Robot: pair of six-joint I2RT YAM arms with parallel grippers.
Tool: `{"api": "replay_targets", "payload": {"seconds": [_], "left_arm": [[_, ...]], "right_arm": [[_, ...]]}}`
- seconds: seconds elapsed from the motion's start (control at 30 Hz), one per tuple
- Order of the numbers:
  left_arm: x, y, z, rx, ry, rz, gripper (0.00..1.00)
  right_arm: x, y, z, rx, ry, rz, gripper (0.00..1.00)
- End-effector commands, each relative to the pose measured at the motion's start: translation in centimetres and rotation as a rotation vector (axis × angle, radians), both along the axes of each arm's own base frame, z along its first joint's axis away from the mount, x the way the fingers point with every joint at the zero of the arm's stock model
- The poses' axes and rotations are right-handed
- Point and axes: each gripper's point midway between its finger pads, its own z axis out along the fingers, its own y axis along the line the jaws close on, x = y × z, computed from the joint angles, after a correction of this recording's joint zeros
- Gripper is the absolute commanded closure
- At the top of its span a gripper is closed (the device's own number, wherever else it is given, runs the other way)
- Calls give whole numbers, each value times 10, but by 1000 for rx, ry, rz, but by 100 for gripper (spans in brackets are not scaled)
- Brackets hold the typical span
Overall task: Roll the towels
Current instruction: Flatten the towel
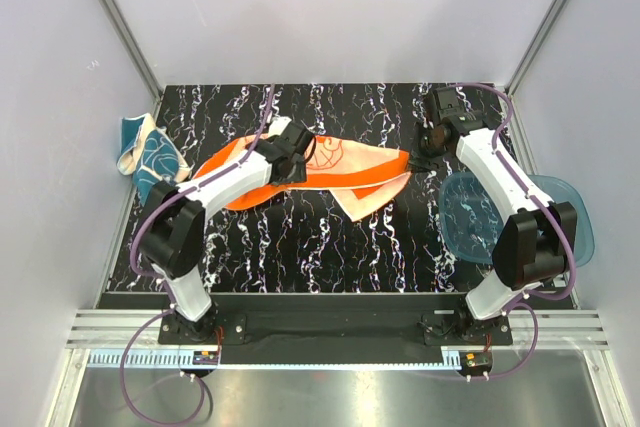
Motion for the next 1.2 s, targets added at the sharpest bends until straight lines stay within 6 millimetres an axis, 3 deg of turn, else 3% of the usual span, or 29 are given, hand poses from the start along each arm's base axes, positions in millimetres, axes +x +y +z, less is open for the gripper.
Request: {"api": "replay_targets", "payload": {"seconds": [0.0, 0.33, 0.47, 0.6, 0.63, 0.73, 0.87, 0.93, 1.0, 1.17], "left_arm": [[11, -7, -6, 16, 6, 12, 20], [21, -18, -33, 62, 60, 12, 24], [20, -15, -39, 83, 80, 25, 34], [18, -11, -36, 93, 70, 30, 61], [17, -10, -36, 95, 70, 28, 76], [15, -8, -31, 101, 65, 22, 90], [10, -1, -24, 108, 55, 16, 100], [9, -1, -18, 104, 50, 9, 100], [5, 0, 0, 85, 32, 0, 100], [-7, 4, 73, -11, -58, -47, 100]], "right_arm": [[-3, 0, 14, 15, -37, 17, 100], [-9, -2, 10, 11, -30, 16, 100], [-11, -2, 9, 9, -26, 19, 100], [-11, -2, 9, 6, -25, 19, 100], [-11, -3, 9, 6, -25, 17, 100], [-11, -2, 9, 9, -24, 18, 100], [-11, -2, 10, 10, -26, 18, 100], [-11, -2, 14, 11, -32, 14, 100], [-12, -3, 19, 9, -37, 14, 100], [-10, -4, 57, 16, -98, 11, 100]]}}
